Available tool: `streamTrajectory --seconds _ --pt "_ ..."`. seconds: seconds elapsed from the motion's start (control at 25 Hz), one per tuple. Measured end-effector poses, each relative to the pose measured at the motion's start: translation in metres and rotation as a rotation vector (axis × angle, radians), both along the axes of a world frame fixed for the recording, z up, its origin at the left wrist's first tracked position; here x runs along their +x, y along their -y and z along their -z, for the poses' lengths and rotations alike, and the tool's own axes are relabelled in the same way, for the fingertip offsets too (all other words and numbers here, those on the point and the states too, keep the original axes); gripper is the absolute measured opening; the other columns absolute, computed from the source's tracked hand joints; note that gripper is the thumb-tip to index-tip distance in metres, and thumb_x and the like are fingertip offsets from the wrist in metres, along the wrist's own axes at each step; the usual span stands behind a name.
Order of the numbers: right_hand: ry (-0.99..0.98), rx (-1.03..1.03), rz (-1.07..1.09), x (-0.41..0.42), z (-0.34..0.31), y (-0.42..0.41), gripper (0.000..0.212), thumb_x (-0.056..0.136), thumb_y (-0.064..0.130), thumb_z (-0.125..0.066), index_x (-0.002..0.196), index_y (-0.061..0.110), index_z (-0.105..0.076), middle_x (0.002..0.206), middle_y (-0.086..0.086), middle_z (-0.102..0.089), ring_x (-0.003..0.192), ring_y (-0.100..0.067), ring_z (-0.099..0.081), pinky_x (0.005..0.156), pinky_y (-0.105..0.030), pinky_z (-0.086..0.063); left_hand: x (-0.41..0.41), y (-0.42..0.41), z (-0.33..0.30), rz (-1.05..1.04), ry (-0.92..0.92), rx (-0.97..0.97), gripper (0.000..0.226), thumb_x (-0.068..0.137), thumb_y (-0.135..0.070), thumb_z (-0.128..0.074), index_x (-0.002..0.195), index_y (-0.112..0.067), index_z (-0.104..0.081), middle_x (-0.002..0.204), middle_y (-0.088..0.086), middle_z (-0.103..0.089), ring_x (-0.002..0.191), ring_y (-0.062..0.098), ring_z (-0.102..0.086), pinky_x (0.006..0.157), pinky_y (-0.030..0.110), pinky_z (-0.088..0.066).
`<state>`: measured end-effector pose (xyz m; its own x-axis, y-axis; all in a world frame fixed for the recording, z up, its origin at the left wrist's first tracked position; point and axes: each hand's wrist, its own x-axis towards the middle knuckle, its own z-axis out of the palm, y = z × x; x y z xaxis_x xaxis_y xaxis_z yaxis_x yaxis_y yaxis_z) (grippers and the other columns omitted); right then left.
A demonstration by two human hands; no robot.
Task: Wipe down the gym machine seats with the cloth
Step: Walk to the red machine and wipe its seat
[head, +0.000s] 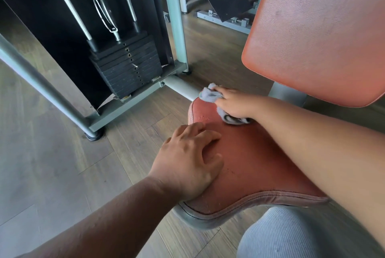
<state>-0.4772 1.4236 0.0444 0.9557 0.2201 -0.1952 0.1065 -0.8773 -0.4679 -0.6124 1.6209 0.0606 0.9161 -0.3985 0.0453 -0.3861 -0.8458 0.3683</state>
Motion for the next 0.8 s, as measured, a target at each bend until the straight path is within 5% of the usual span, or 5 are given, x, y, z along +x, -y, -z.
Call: streamTrajectory --seconds 0.12,0.24,0.48,0.68,0.8 --pt "0.056 0.005 -0.103 0.002 0.006 -0.034 0.055 0.1 0.032 -0.036 0.155 0.027 -0.029 0.164 0.005 -0.021 0.149 -0.014 -0.021 0.12 -0.03 -0.017 -0.002 0.0 0.0 -0.005 0.019 -0.014 0.056 0.079 -0.06 -0.038 0.132 -0.047 -0.051 0.141 -0.026 -0.04 0.132 -0.001 -0.029 0.105 0.03 -0.035" --pt "0.05 0.026 -0.231 -0.02 0.005 -0.005 0.053 0.102 0.032 -0.042 0.154 0.032 -0.029 0.164 0.009 -0.019 0.15 -0.006 -0.013 0.116 -0.016 -0.004 -0.001 0.0 0.0 -0.002 0.031 -0.021 0.06 0.076 -0.062 -0.035 0.131 -0.046 -0.052 0.138 -0.024 -0.043 0.13 0.002 -0.032 0.103 0.03 -0.036" --pt "0.021 0.028 -0.033 -0.006 0.0 -0.008 0.057 0.102 0.026 -0.036 0.157 0.025 -0.021 0.166 0.005 -0.014 0.151 -0.01 -0.012 0.115 -0.022 -0.009 0.0 0.0 0.001 0.001 0.008 0.007 0.058 0.079 -0.061 -0.037 0.134 -0.047 -0.05 0.145 -0.022 -0.039 0.134 0.001 -0.027 0.106 0.031 -0.032" --pt "0.04 0.054 -0.259 -0.03 0.006 0.019 0.054 0.102 0.021 -0.044 0.155 0.026 -0.03 0.164 0.007 -0.017 0.147 0.001 -0.009 0.111 -0.005 0.002 0.0 0.001 0.0 0.002 0.019 -0.01 0.06 0.076 -0.062 -0.034 0.132 -0.047 -0.051 0.142 -0.025 -0.039 0.133 0.0 -0.028 0.102 0.029 -0.032" --pt "0.005 0.062 -0.075 -0.032 0.0 0.037 0.054 0.101 0.023 -0.041 0.153 0.034 -0.03 0.164 0.009 -0.019 0.146 0.0 -0.015 0.111 -0.009 -0.006 0.001 0.0 0.001 0.003 0.009 -0.01 0.061 0.077 -0.063 -0.034 0.133 -0.047 -0.049 0.144 -0.023 -0.038 0.134 0.001 -0.027 0.106 0.033 -0.034"
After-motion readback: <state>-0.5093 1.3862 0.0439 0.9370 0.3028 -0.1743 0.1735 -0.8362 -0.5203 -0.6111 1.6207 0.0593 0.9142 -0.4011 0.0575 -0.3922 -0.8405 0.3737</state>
